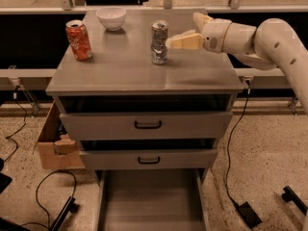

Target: Place redbull can into bottom drawer

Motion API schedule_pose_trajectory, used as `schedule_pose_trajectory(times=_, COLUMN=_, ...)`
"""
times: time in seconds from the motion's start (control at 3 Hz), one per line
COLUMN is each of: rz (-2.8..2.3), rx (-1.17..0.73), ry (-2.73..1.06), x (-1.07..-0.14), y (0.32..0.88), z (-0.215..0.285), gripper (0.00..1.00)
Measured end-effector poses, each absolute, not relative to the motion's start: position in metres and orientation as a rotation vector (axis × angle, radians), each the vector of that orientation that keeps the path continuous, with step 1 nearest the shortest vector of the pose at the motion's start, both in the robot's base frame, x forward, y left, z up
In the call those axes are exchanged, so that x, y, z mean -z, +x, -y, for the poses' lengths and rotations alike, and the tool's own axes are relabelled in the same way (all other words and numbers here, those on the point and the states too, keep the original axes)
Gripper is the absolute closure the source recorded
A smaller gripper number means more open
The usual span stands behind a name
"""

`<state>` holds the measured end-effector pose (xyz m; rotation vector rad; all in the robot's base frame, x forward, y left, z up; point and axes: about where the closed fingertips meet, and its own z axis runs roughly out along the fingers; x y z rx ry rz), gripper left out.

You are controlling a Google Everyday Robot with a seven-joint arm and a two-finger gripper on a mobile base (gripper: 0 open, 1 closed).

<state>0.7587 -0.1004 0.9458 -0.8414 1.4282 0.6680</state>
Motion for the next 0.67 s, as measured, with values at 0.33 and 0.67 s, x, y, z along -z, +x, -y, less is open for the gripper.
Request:
schedule_pose_trajectory(times=0.33, rz=-1.418, rx=-0.71, ry=-0.842, x=-0.941, y=0.771, z=0.079, gripper=0.0)
schedule_pose_trajectory(times=0.67, rz=-1.405, rx=-0.766, ry=-0.846, x=-0.932, y=0.778, z=0.055, gripper=0.13)
